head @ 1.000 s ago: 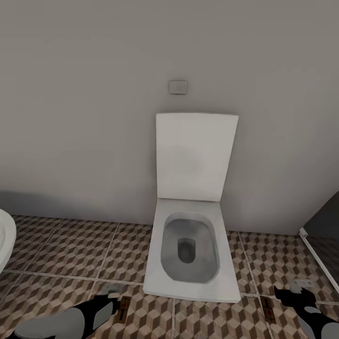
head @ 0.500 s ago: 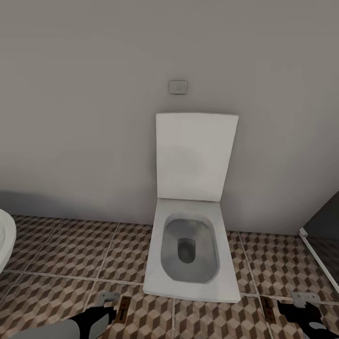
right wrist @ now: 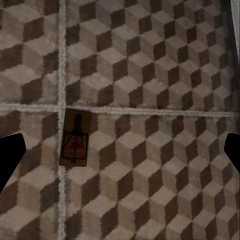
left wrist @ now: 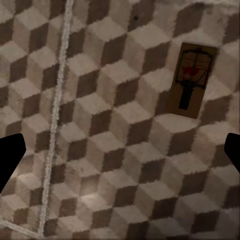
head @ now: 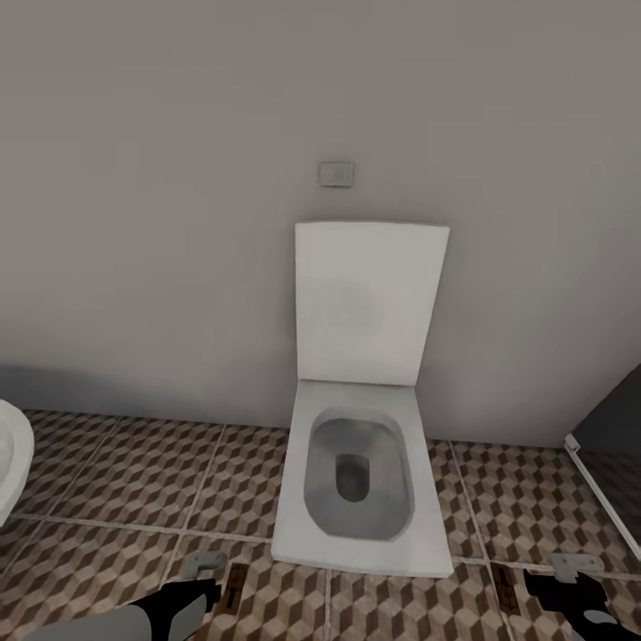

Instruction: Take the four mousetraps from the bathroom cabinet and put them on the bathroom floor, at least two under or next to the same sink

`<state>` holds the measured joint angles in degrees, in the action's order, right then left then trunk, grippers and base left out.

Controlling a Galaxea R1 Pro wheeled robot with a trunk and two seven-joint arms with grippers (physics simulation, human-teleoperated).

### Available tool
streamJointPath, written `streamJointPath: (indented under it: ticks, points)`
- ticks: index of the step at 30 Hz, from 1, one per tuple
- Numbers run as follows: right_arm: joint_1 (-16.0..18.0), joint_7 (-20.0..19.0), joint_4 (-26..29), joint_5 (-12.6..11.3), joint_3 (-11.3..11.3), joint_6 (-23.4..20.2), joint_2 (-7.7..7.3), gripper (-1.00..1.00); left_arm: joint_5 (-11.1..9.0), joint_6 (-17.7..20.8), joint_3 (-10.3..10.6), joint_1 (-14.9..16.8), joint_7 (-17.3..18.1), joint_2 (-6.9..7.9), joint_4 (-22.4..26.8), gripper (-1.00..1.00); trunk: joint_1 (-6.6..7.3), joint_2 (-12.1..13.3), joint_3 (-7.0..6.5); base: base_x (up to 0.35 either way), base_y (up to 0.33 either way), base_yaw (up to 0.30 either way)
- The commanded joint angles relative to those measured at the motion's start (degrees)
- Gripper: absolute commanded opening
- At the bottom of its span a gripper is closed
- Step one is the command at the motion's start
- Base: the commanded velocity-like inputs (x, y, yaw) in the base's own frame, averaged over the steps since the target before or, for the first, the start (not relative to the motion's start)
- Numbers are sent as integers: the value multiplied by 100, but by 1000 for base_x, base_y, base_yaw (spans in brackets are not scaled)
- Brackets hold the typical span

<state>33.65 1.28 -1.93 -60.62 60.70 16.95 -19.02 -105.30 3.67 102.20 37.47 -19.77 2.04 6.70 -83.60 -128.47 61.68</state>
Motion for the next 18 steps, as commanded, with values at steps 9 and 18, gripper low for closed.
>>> streamJointPath:
  ticks: [9,18]
  points:
    - [-3,13,-7,-15,47,10,4,100,-13,12,20,6,-44,7,24,100,199,361,-158,0,0,0]
    - [-135,13,-1,0,48,10,4,100,-5,11,19,-25,-44,4,27,100,397,722,-319,0,0,0]
